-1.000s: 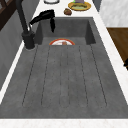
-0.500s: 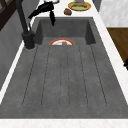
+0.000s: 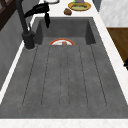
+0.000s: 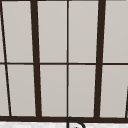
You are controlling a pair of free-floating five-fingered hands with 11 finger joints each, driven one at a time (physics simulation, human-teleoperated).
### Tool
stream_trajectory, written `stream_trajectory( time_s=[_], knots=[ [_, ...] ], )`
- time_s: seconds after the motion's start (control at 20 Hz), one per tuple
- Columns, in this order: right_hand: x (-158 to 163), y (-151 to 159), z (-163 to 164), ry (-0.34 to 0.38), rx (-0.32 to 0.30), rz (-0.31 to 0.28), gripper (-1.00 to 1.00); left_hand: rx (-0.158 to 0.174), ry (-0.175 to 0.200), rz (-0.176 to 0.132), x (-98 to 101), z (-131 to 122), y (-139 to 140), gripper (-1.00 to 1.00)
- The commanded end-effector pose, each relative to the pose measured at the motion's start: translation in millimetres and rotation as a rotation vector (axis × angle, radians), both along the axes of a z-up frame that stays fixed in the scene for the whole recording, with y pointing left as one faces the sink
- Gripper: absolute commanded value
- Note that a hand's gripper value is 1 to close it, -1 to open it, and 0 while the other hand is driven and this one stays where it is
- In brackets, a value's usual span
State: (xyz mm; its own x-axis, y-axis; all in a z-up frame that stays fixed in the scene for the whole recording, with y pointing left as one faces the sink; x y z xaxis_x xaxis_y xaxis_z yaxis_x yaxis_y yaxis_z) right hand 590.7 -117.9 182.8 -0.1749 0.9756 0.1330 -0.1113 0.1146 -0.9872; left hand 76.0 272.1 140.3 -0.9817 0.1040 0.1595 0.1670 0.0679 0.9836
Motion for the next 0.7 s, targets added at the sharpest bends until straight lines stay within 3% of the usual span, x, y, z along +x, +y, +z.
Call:
stream_trajectory(
  time_s=[0.0,0.15,0.2,0.25,0.3,0.45,0.65],
  knots=[
    [14,17,-19,0.045,-0.079,0.009,-1.0,0.0,0.0,0.0,0.0,0,0,0.0],
    [29,32,-31,0.069,-0.093,0.002,-1.0,0.0,0.0,0.0,0.0,0,0,0.0],
    [33,37,-35,0.085,-0.096,0.003,1.0,0.0,0.0,0.0,0.0,0,0,0.0],
    [38,37,-40,0.085,-0.1,0.006,1.0,0.0,0.0,0.0,0.0,0,0,0.0],
    [34,29,-50,0.081,-0.066,-0.004,1.0,0.0,0.0,0.0,0.0,0,0,0.0],
    [33,20,-64,-0.006,-0.058,-0.042,1.0,0.0,0.0,0.0,0.0,0,0,0.0],
    [38,2,-64,-0.041,0.032,-0.036,1.0,0.0,0.0,0.0,0.0,0,0,0.0]
  ],
)
